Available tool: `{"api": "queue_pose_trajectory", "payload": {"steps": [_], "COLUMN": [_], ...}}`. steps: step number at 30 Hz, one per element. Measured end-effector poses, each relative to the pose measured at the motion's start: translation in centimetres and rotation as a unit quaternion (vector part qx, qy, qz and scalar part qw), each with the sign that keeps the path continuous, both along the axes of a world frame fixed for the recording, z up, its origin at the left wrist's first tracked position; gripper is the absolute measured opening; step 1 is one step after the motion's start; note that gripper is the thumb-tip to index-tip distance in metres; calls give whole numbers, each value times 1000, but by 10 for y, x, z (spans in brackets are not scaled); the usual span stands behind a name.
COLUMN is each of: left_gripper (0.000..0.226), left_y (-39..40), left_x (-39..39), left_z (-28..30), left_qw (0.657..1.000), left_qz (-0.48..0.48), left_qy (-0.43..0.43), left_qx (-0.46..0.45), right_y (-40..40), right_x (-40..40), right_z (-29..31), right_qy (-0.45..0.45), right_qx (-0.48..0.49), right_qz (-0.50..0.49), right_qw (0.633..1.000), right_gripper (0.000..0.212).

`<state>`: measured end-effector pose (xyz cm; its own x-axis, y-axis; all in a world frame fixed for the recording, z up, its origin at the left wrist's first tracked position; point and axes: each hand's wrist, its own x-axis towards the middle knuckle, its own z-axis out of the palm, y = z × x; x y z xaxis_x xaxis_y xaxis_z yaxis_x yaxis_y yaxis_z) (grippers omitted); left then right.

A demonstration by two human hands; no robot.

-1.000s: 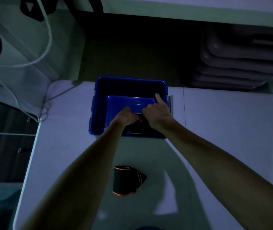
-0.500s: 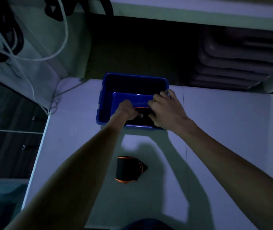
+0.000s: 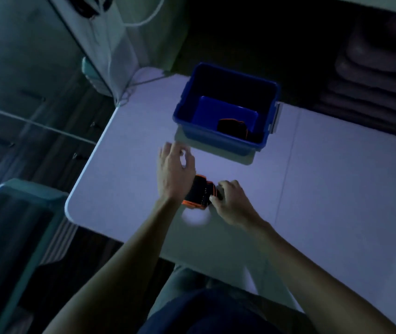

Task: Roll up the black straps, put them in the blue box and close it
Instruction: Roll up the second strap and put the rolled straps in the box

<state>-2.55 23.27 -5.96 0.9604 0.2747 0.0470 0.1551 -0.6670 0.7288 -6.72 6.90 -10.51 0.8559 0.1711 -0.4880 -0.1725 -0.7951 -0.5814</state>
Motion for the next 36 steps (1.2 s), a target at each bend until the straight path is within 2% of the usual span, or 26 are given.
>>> {"api": "queue_pose_trajectory", "payload": {"steps": [3, 5, 9, 13, 15, 17, 21, 24, 27, 30, 33, 36], "left_gripper": [34, 43, 24, 20, 28, 35, 29, 42, 63, 73, 63, 72], "left_y": [7, 8, 3, 4, 11, 18, 15, 7, 4, 2, -4, -18], "left_x": [-36, -46, -50, -50, -39, -23, 32, 90, 144, 179, 202, 213], "left_z": [-30, -41, -36, -16, -9, 5, 51, 69, 69, 58, 44, 31], "left_qw": [973, 953, 946, 924, 923, 927, 946, 966, 977, 952, 910, 885], "left_qz": [15, 14, 38, 35, 22, -7, -74, -101, -149, -235, -299, -304], "left_qy": [230, 301, 299, 318, 320, 312, 217, 153, 138, 189, 248, 290], "left_qx": [-19, -38, -118, -209, -215, -207, -229, -181, -59, 52, 144, 202], "right_y": [16, 22, 27, 22, 18, 12, 5, 5, 7, 7, 7, 5], "right_x": [-5, -3, -3, -5, -3, 2, 41, 93, 147, 191, 221, 235], "right_z": [-11, -12, -9, 6, 21, 41, 88, 107, 106, 89, 64, 39], "right_qy": [43, 37, 59, 44, 26, -22, -192, -241, -190, -93, -32, 1], "right_qx": [-5, 15, 61, 81, 103, 123, 96, 79, 76, 65, 13, -12], "right_qz": [-17, -73, -112, -108, -107, -121, -132, -146, -160, -129, -90, -56], "right_qw": [999, 997, 990, 990, 989, 985, 968, 956, 966, 985, 995, 998], "right_gripper": [35, 32, 22, 24, 26, 27, 31, 30, 28, 23, 4, 14]}}
